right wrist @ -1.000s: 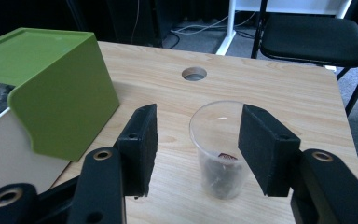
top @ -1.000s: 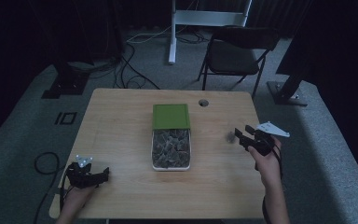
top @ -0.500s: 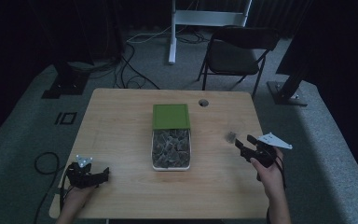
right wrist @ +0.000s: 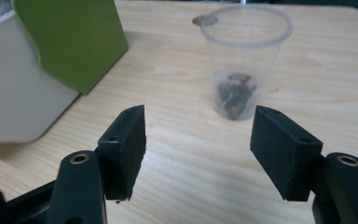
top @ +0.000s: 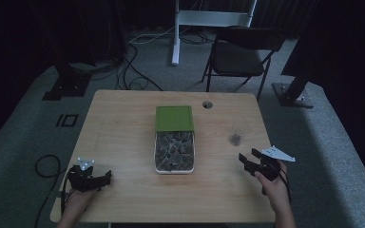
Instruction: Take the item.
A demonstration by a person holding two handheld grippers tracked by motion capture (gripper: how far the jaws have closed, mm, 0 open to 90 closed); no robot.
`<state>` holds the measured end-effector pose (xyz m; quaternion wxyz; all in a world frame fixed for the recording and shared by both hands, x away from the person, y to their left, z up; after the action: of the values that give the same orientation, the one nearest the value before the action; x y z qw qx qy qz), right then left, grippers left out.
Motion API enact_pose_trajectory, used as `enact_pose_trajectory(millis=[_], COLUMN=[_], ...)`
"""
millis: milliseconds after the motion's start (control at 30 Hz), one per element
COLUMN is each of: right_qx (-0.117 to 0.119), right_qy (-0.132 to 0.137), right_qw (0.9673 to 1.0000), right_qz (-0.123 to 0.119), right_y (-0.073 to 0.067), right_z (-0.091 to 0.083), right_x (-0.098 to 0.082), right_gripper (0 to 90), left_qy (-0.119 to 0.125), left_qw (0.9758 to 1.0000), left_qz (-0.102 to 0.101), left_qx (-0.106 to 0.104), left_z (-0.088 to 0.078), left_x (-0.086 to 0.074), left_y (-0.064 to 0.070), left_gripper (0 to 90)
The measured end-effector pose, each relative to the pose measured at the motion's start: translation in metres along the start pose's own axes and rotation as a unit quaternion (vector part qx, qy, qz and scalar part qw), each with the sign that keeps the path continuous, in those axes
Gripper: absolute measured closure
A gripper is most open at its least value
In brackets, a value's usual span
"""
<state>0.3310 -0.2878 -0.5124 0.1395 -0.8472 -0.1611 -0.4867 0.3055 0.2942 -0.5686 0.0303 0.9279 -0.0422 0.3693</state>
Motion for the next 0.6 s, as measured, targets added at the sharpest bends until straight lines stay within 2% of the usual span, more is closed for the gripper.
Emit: enact_pose_trajectory(millis=[433,600], right_qx=[0.009,0.02], right_qy=[-0.03,-0.053], right_qw=[0.9995,0.9983], right_qz=[0.006,-0.009], right_y=[0.0,-0.004], right_z=[0.005,0.005], right_x=[-0.029,-0.04], right_gripper=[32.0,29.4], left_qy=[0.0,0.0], left_qw=[1.0,1.0], left_qz=[0.0,0.0], left_qx=[0.0,0.0], left_z=[0.0,0.0], left_x=[0.0,0.0], left_y=[0.0,0.0], left_gripper=[2.2,2.2])
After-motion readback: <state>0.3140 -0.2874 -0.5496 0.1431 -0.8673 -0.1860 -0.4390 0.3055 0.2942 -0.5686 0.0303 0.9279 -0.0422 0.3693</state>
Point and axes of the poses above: each handheld gripper's, and its own axes: z roughly forward along the jaws, x roughly out of its top, y roughly to its right, the point moved 3 cm from there along z, roughly forward along the jaws, and after that the axes turned 3 degrees about -z, right-handed, at the moved point
